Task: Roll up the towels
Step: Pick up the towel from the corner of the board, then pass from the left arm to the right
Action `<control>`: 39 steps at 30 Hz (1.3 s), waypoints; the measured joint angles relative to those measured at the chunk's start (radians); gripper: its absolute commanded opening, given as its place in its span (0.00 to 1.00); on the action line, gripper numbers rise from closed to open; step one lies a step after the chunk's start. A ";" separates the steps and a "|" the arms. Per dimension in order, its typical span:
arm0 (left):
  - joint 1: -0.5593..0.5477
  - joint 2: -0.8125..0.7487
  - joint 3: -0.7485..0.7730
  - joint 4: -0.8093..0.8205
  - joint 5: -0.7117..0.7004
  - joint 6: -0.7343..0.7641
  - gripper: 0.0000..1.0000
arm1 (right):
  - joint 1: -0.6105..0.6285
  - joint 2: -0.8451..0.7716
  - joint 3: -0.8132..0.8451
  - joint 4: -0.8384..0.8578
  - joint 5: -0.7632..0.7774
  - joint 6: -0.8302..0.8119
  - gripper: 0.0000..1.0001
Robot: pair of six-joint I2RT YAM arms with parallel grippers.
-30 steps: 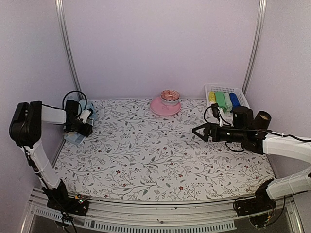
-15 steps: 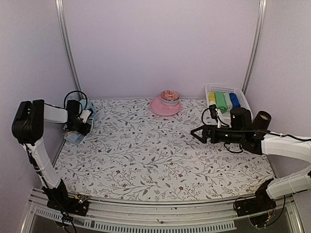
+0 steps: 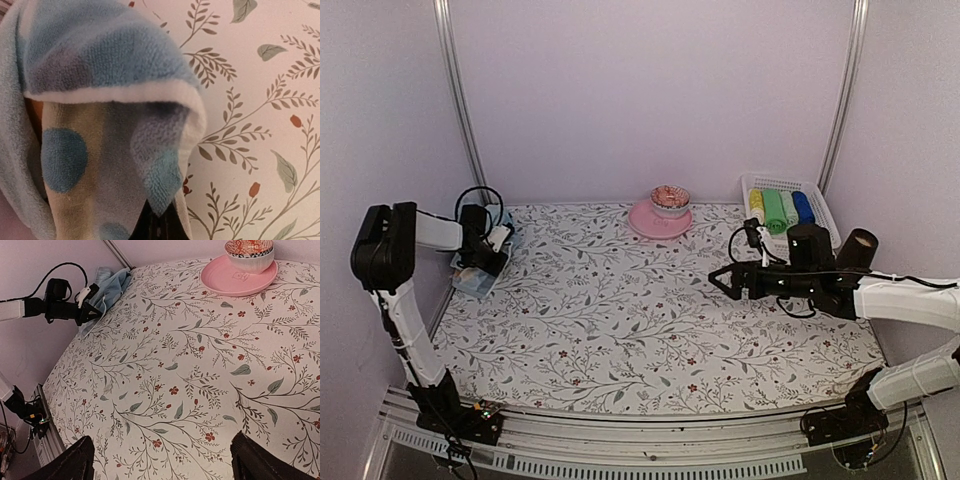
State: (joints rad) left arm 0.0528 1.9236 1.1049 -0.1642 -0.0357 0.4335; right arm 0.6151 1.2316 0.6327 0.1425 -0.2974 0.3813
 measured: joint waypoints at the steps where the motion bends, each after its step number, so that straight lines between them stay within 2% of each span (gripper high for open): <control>1: 0.000 -0.004 0.003 -0.012 0.018 0.000 0.00 | 0.002 0.000 0.001 0.000 0.003 -0.005 0.93; 5: -0.014 -0.073 0.003 -0.075 0.095 0.000 0.00 | 0.015 0.001 0.011 0.000 0.014 -0.024 0.90; 9: -0.068 -0.233 0.005 -0.138 0.216 0.000 0.00 | 0.047 0.001 0.022 0.002 0.020 -0.057 0.89; 14: -0.206 -0.390 0.005 -0.180 0.380 -0.019 0.00 | 0.107 0.007 0.039 0.021 0.018 -0.105 0.89; 19: -0.347 -0.454 -0.001 -0.207 0.526 -0.074 0.00 | 0.201 0.069 0.093 0.054 0.008 -0.153 0.90; 23: -0.369 -0.459 0.000 -0.209 0.607 -0.137 0.00 | 0.279 0.203 0.204 0.076 -0.002 -0.195 0.90; 27: -0.376 -0.457 0.002 -0.213 0.655 -0.182 0.00 | 0.296 0.358 0.323 0.100 -0.030 -0.200 0.89; 32: -0.392 -0.457 0.001 -0.206 0.679 -0.215 0.00 | 0.298 0.555 0.487 0.128 -0.097 -0.179 0.87; 39: -0.398 -0.457 -0.008 -0.170 0.674 -0.240 0.00 | 0.321 0.697 0.643 0.175 -0.159 -0.105 0.82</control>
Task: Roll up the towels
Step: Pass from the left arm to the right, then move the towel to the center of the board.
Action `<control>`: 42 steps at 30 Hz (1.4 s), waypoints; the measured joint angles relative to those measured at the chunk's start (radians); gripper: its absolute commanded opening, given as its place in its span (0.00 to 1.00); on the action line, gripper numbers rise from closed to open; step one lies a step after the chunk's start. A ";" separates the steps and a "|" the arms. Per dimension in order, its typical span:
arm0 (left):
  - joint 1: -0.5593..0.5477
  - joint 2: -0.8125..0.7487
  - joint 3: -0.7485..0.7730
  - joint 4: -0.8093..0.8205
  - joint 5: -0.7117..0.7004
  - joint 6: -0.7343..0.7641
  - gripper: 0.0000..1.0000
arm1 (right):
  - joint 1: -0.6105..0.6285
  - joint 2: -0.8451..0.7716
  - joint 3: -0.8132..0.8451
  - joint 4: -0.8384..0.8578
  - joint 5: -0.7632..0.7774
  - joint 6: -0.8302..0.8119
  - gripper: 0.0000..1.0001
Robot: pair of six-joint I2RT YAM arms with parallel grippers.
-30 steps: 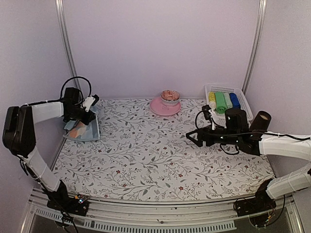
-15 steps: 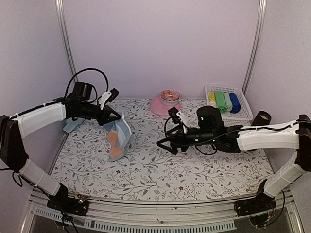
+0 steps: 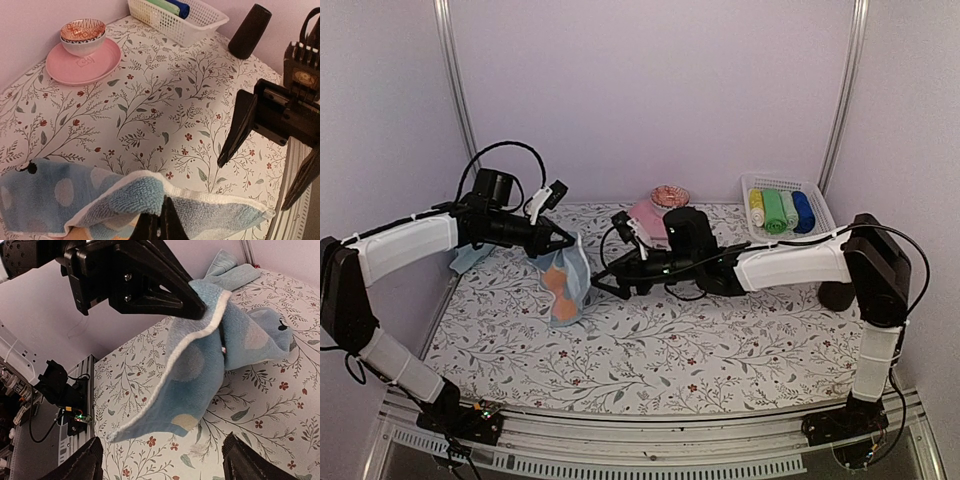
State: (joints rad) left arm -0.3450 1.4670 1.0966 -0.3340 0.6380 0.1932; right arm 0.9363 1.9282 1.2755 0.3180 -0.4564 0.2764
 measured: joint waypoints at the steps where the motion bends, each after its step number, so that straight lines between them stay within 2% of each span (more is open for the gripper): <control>1: 0.000 0.001 0.000 0.000 -0.002 -0.001 0.00 | 0.006 0.011 0.014 0.006 -0.006 0.008 0.82; 6: 0.000 0.009 -0.001 0.011 -0.019 -0.008 0.00 | 0.041 0.024 0.028 0.027 -0.026 0.043 0.77; 14: -0.002 0.015 -0.005 0.031 -0.041 -0.016 0.00 | 0.093 0.057 0.084 0.010 0.056 0.067 0.58; 16: -0.002 0.015 -0.006 0.034 -0.044 -0.016 0.00 | 0.100 0.065 0.088 0.000 0.092 0.068 0.50; 24: -0.002 0.017 -0.014 0.039 -0.048 -0.015 0.00 | 0.103 0.076 0.090 -0.047 0.233 0.067 0.05; 28: -0.002 0.024 -0.017 0.042 -0.049 -0.012 0.00 | 0.103 0.075 0.090 -0.061 0.287 0.064 0.02; 29: -0.002 0.026 -0.017 0.042 -0.050 -0.011 0.05 | 0.103 0.074 0.090 -0.068 0.298 0.063 0.02; 32: -0.003 0.026 -0.017 0.033 -0.051 0.016 0.57 | 0.103 0.063 0.090 -0.112 0.339 0.043 0.02; 36: -0.004 0.026 -0.002 -0.037 -0.058 0.084 0.94 | 0.103 -0.013 0.074 -0.261 0.445 -0.005 0.02; 37: -0.004 0.024 0.002 -0.049 -0.064 0.108 0.97 | 0.103 -0.051 0.060 -0.308 0.486 -0.018 0.02; 42: -0.004 0.000 -0.008 -0.065 -0.115 0.194 0.97 | 0.087 -0.316 -0.059 -0.508 0.665 -0.083 0.02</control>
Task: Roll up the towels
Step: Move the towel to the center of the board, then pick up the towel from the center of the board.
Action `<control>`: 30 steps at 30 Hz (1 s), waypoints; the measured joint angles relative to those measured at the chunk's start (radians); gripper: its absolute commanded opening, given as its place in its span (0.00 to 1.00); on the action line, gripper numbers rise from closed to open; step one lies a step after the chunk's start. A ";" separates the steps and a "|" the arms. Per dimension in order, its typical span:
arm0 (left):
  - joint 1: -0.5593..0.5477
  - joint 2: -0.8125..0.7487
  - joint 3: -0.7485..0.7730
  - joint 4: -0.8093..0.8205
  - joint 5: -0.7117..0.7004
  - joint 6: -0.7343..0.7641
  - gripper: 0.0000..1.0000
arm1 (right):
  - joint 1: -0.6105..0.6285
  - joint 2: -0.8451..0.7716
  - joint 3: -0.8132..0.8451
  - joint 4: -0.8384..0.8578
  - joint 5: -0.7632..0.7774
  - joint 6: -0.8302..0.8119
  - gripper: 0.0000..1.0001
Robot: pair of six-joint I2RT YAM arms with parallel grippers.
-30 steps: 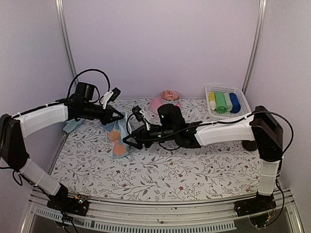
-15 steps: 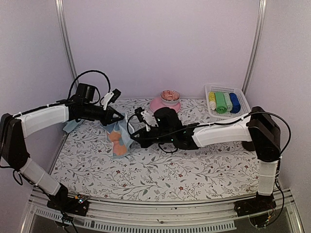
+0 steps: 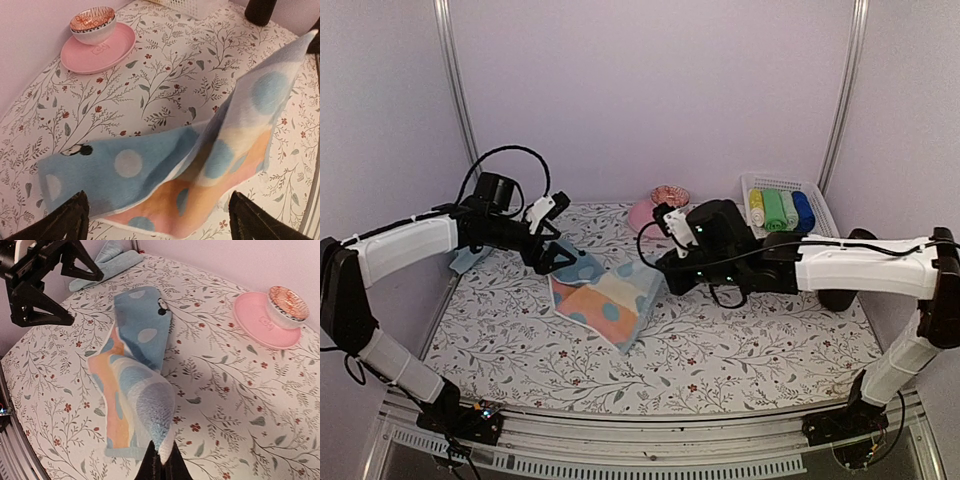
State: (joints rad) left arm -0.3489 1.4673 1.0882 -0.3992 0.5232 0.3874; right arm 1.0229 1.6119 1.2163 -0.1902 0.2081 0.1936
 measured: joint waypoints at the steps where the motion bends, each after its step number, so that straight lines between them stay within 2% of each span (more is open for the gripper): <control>1: 0.000 -0.006 -0.008 0.007 -0.018 0.018 0.97 | -0.008 -0.045 -0.020 -0.028 0.019 -0.008 0.02; 6: 0.000 0.023 -0.027 0.052 -0.117 0.090 0.95 | -0.065 -0.185 -0.130 -0.152 0.091 -0.037 0.02; 14: -0.011 0.183 -0.042 0.145 -0.323 0.312 0.90 | -0.107 -0.088 -0.195 -0.289 0.202 -0.055 0.02; 17: -0.025 0.166 -0.122 0.210 -0.383 0.434 0.91 | -0.113 -0.071 -0.195 -0.299 0.235 -0.055 0.02; 25: -0.040 -0.046 -0.519 0.480 -0.488 0.769 0.87 | -0.128 -0.070 -0.212 -0.282 0.253 -0.056 0.02; 30: -0.056 -0.067 -0.590 0.601 -0.533 0.903 0.80 | -0.129 -0.070 -0.225 -0.270 0.245 -0.057 0.02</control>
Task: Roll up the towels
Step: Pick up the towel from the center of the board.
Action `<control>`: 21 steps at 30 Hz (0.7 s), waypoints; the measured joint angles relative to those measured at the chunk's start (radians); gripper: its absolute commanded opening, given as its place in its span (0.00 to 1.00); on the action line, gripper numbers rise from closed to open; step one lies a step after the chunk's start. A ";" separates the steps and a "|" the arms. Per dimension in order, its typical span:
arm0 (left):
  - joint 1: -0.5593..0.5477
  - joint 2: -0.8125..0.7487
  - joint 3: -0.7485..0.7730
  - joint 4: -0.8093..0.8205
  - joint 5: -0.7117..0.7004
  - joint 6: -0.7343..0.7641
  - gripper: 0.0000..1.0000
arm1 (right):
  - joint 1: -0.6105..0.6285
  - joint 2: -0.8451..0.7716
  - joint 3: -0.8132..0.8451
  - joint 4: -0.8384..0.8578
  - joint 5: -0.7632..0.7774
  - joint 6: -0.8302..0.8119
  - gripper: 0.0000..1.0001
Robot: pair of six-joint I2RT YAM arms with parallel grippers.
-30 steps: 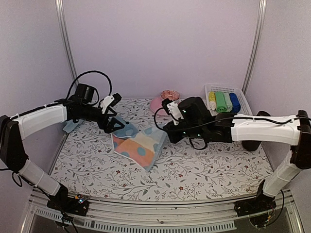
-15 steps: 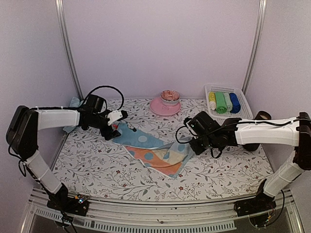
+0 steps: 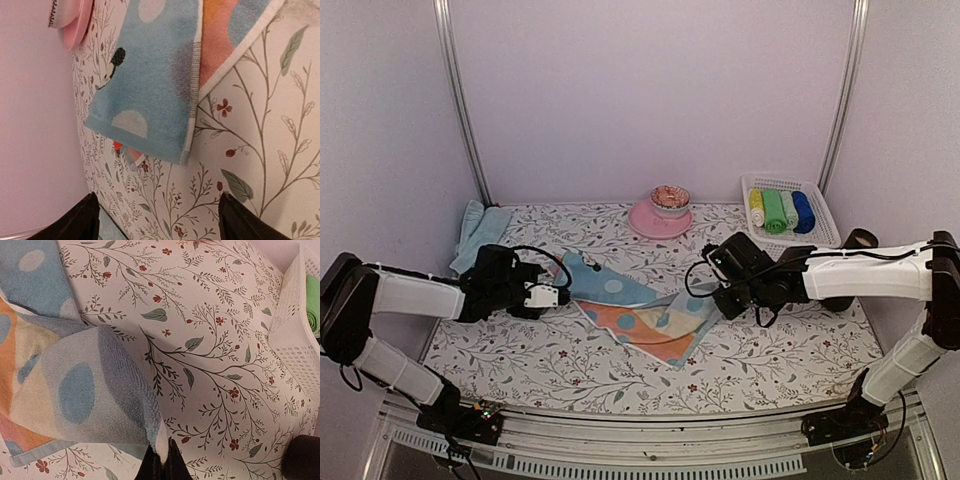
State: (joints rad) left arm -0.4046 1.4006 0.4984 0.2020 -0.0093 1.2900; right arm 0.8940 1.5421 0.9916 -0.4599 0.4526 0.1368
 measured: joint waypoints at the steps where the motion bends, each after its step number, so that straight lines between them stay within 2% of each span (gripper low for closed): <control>1: -0.002 0.001 -0.001 0.023 -0.008 0.020 0.79 | 0.000 -0.001 -0.003 0.005 -0.003 0.000 0.02; 9: -0.017 0.111 -0.023 0.225 -0.092 0.198 0.78 | 0.000 -0.027 -0.019 0.024 -0.026 0.000 0.02; 16: -0.021 0.181 -0.041 0.304 -0.111 0.325 0.78 | 0.000 -0.047 -0.025 0.046 -0.049 -0.003 0.02; 21: -0.030 0.244 -0.039 0.394 -0.120 0.410 0.73 | 0.000 -0.049 -0.032 0.058 -0.064 -0.007 0.02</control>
State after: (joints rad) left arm -0.4343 1.6444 0.4599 0.5964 -0.1291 1.6997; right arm 0.8936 1.4929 0.9600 -0.4015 0.3885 0.1295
